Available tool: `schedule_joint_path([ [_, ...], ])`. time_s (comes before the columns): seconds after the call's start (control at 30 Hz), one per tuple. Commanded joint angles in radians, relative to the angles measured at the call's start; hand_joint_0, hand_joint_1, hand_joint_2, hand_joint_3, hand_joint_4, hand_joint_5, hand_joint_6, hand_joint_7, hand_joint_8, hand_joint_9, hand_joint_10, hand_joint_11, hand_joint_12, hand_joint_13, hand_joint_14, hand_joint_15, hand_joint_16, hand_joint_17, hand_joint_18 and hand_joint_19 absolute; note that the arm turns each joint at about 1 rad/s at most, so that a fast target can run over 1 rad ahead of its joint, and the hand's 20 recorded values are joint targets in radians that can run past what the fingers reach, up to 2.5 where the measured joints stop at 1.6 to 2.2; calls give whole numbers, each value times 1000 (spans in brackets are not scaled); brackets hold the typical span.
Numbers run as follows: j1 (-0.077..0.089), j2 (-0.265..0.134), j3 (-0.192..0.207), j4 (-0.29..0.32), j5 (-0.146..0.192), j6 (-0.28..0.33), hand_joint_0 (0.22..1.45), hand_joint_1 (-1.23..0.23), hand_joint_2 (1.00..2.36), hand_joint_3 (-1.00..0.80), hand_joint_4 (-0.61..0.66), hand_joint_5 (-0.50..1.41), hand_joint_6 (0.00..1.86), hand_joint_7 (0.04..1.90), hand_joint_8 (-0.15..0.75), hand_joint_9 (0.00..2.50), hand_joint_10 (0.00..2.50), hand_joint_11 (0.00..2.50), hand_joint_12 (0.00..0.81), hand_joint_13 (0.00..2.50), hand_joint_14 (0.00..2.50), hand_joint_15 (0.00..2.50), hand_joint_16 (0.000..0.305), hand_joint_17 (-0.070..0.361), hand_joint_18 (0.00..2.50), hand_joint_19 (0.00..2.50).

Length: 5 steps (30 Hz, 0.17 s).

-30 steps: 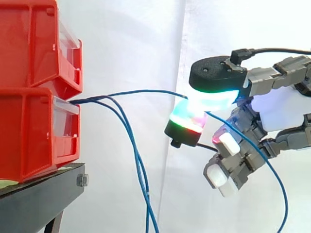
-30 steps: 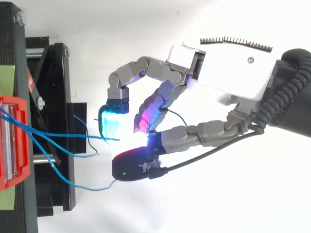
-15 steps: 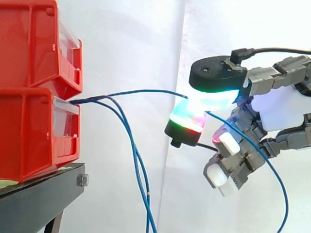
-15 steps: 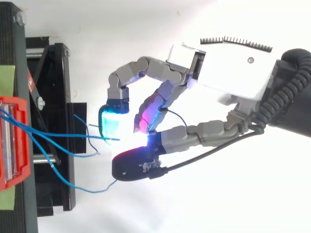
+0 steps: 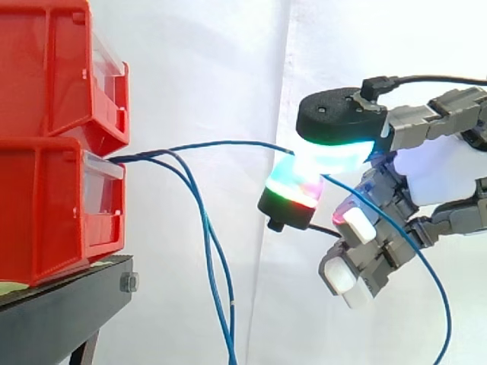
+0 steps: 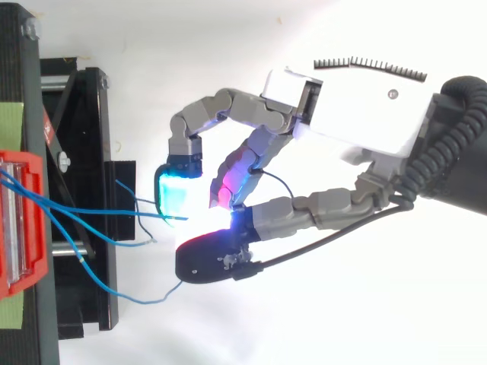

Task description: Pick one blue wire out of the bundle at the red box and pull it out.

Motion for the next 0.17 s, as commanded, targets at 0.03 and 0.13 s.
schedule_joint_path([
  [0.03, 0, -1, 0, 0, 0, 0, 608, -825, 1117, 56, -34, -84, 932, 1249, 411, 1267, 17, 605, 493, 969, 19, 585, 70, 157, 813, 450],
  [0.13, 0, -1, 0, 0, 0, 0, 609, -826, 1112, 58, -34, -84, 932, 1249, 412, 1269, 13, 602, 492, 969, 19, 587, 70, 157, 812, 450],
])
